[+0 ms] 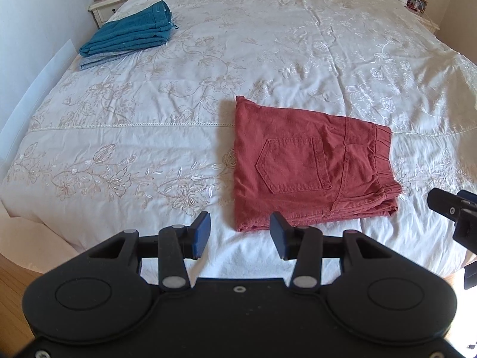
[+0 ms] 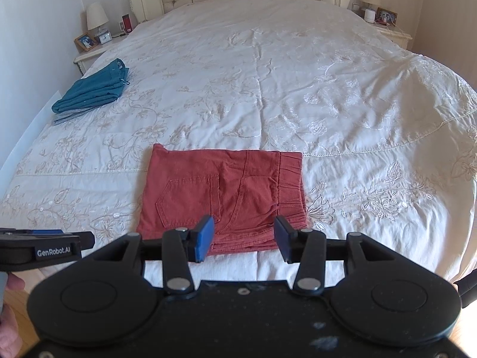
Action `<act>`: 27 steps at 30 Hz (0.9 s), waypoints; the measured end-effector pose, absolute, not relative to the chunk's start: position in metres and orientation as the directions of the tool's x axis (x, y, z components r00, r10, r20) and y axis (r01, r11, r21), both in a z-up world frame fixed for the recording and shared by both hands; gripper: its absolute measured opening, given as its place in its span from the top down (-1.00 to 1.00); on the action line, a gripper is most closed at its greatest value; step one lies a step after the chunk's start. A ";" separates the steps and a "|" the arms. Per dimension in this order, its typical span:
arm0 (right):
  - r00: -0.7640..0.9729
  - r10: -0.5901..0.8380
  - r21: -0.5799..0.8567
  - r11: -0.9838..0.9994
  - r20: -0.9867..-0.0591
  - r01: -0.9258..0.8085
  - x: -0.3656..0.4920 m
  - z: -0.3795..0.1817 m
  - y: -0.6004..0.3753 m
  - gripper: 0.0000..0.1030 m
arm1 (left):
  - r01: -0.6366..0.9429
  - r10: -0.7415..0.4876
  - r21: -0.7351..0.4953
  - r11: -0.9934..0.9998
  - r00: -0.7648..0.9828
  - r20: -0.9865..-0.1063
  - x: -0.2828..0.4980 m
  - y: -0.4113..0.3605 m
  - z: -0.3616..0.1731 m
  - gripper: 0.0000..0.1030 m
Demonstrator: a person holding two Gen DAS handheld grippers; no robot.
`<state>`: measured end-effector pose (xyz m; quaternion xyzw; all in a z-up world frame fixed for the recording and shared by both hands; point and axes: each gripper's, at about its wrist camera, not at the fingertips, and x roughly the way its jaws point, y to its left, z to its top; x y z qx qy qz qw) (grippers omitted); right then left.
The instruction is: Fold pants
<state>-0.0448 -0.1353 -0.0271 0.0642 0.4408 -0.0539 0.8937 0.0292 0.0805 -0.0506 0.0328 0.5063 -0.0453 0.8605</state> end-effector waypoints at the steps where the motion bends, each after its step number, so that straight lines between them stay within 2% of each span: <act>1: 0.605 -0.040 0.069 0.985 -0.795 0.156 -0.045 -0.027 -0.136 0.07 | 0.121 -0.045 0.016 0.993 0.487 -0.872 0.028 0.079 -0.050 -0.03; 27: 0.589 -0.022 0.099 0.980 -0.808 0.173 -0.038 -0.033 -0.138 0.05 | 0.160 -0.059 0.023 0.987 0.488 -0.871 0.027 0.070 -0.051 -0.03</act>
